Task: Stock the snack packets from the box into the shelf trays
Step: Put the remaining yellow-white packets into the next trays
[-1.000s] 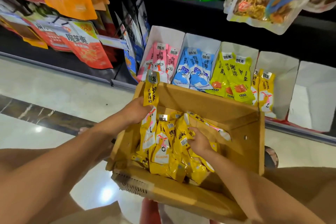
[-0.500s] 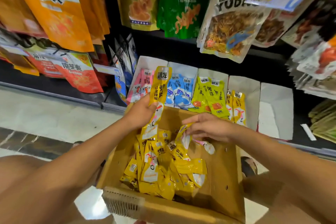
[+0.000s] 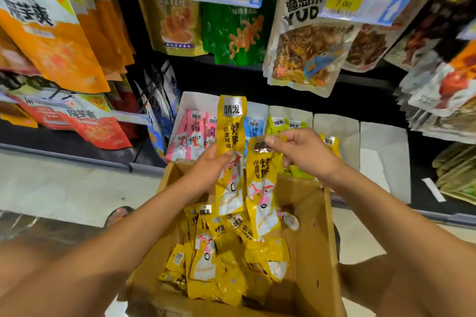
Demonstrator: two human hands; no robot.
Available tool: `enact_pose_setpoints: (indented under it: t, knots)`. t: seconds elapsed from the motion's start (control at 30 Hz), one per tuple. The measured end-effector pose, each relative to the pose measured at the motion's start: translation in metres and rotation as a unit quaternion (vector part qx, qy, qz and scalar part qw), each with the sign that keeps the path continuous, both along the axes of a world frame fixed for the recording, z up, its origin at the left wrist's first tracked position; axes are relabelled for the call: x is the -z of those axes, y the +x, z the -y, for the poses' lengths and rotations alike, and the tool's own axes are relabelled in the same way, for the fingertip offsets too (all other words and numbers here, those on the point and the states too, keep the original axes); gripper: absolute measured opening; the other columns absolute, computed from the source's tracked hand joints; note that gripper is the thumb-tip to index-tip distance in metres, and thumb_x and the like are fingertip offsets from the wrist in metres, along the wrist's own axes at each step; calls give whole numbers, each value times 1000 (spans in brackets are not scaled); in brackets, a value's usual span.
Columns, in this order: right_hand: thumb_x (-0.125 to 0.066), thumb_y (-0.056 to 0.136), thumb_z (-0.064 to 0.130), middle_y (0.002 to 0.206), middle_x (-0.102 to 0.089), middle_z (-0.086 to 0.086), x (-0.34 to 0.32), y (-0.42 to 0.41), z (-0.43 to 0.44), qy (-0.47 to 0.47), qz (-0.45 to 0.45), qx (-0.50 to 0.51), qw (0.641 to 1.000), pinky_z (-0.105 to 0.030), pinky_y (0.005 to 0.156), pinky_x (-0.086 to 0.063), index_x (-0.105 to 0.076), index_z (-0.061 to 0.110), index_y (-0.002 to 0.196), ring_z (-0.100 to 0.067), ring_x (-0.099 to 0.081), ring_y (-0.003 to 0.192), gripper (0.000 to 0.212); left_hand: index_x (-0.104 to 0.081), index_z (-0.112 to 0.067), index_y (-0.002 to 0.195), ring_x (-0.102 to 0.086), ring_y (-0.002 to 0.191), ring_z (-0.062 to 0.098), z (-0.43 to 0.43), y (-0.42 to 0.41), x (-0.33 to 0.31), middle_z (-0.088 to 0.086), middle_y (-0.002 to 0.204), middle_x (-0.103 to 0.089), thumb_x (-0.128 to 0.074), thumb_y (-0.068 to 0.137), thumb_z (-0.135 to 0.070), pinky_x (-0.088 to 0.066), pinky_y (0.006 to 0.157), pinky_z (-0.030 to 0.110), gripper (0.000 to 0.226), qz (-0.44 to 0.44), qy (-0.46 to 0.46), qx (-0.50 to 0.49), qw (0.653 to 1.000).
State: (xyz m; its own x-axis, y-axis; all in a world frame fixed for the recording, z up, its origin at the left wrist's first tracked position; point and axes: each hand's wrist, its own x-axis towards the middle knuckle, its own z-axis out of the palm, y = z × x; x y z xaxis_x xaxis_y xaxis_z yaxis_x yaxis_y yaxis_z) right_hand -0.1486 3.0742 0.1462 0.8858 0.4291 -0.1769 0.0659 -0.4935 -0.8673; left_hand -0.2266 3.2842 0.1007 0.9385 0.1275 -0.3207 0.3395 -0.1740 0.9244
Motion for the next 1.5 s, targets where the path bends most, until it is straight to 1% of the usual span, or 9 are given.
enact_pose_setpoints:
  t: [0.17,0.43,0.57,0.67,0.9,1.07,1.17,1.27,1.5]
  knots:
    - [-62,98,37,44,-55,9,0,24,-3,52,-45,77,995,-25,44,-31,-67,4,87,-9,-45,34,35,-29,-26,160,-27,149,11,17,9,3,-10,159,-33,-41,104,-56,-20,120,34,65,-43,-61,2,997]
    - [-64,97,38,57,-45,-8,8,43,2,98,-87,144,981,-19,43,-35,-61,-9,109,-11,-43,46,49,-69,-33,107,-74,97,3,33,27,25,-17,104,-78,-82,87,-28,-58,93,31,25,-37,-53,43,997]
    - [-69,92,43,78,-57,0,11,35,3,103,-108,138,979,-23,56,-47,-57,19,128,-10,-58,63,45,-67,-30,109,-74,88,-1,32,35,22,-14,103,-78,-77,92,-26,-57,72,17,21,-21,-101,-6,995]
    - [-69,86,57,103,-69,10,18,17,0,-31,-143,-2,989,-26,79,-54,-61,29,121,-8,-68,92,46,-68,-22,117,-75,101,15,26,44,17,-8,105,-79,-78,91,-26,-60,86,33,28,-2,-148,-80,986]
    - [-71,92,31,106,-69,24,31,-11,3,-7,-158,-124,980,0,70,-43,-62,36,112,18,-63,88,23,-67,-16,127,-70,116,30,16,54,4,6,120,-75,-85,80,-26,-51,104,58,51,6,-247,-118,962]
    - [-73,91,19,66,-64,33,30,-15,2,-20,-92,-136,986,-4,60,-39,-60,35,87,17,-59,64,22,-66,-11,130,-70,113,39,18,54,4,16,123,-73,-83,84,-16,-53,97,66,49,-59,-306,-121,942]
    - [-78,87,32,50,-55,23,32,-17,3,-64,-47,-149,986,-11,52,-33,-54,30,67,4,-51,50,31,-53,-7,144,-70,110,42,19,54,5,22,131,-67,-94,68,-17,-53,91,70,87,-131,-342,-124,922]
    - [-79,85,38,43,-47,19,31,-15,6,-113,3,-167,979,-16,48,-28,-43,26,54,0,-46,45,49,-68,-5,126,-71,106,38,21,51,3,22,119,-72,-83,79,-16,-54,94,66,51,-159,-359,-99,914]
    - [-75,86,42,88,-72,19,46,-9,16,-18,-57,-65,996,-19,75,-50,-68,32,101,4,-66,86,19,-67,-17,125,-72,109,34,24,58,22,7,116,-77,-97,61,-38,-54,97,63,74,-56,-262,-147,952]
